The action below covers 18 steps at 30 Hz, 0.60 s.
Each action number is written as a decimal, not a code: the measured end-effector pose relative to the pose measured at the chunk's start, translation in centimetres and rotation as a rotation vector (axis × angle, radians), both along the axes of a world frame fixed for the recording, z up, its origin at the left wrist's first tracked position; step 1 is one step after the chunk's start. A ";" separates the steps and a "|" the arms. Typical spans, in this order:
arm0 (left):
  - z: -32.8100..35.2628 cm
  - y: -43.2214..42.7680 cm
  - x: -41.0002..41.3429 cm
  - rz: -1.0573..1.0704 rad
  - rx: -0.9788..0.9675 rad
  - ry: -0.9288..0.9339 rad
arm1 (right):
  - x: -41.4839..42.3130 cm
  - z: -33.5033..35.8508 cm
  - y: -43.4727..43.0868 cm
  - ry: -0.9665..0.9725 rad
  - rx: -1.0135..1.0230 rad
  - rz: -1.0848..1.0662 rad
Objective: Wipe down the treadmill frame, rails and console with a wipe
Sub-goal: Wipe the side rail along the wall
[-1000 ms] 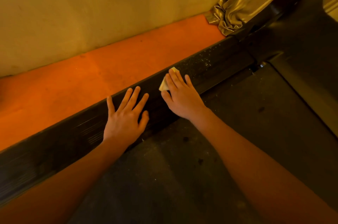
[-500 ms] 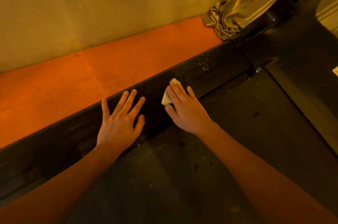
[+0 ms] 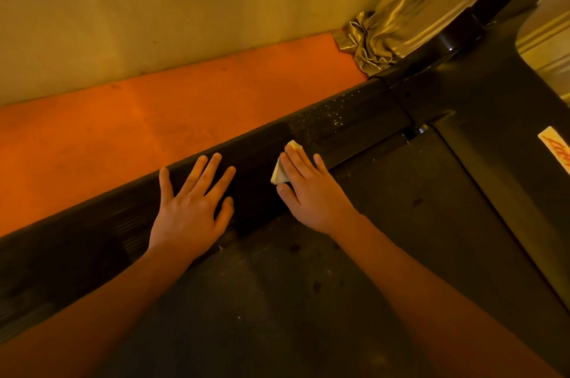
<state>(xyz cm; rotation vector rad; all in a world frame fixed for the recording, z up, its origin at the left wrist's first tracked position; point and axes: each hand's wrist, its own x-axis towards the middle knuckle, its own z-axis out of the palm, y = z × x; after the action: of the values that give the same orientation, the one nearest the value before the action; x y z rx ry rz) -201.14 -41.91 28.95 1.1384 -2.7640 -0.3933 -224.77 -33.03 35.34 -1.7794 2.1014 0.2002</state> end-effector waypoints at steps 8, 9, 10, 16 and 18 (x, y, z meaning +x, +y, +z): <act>0.1 0.0 0.1 -0.004 0.032 -0.013 | -0.5 -0.2 -4.8 -0.006 -0.022 -0.015; 0.1 0.0 0.2 -0.007 0.028 -0.013 | -0.6 -0.1 -3.2 -0.013 -0.018 -0.003; 0.0 0.0 0.2 -0.008 0.019 -0.011 | -0.7 0.0 -1.4 -0.020 -0.019 0.006; 0.2 -0.1 0.1 -0.014 0.028 0.003 | -1.4 -0.4 1.6 -0.006 -0.020 -0.011; 0.0 -0.1 0.3 -0.011 0.027 -0.004 | -1.2 -0.9 -1.2 -0.017 -0.035 -0.044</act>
<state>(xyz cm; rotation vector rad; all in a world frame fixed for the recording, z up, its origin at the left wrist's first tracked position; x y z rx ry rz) -200.84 -41.97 28.97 1.1317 -2.7772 -0.4308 -225.96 -34.26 34.46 -1.7469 2.1422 0.1369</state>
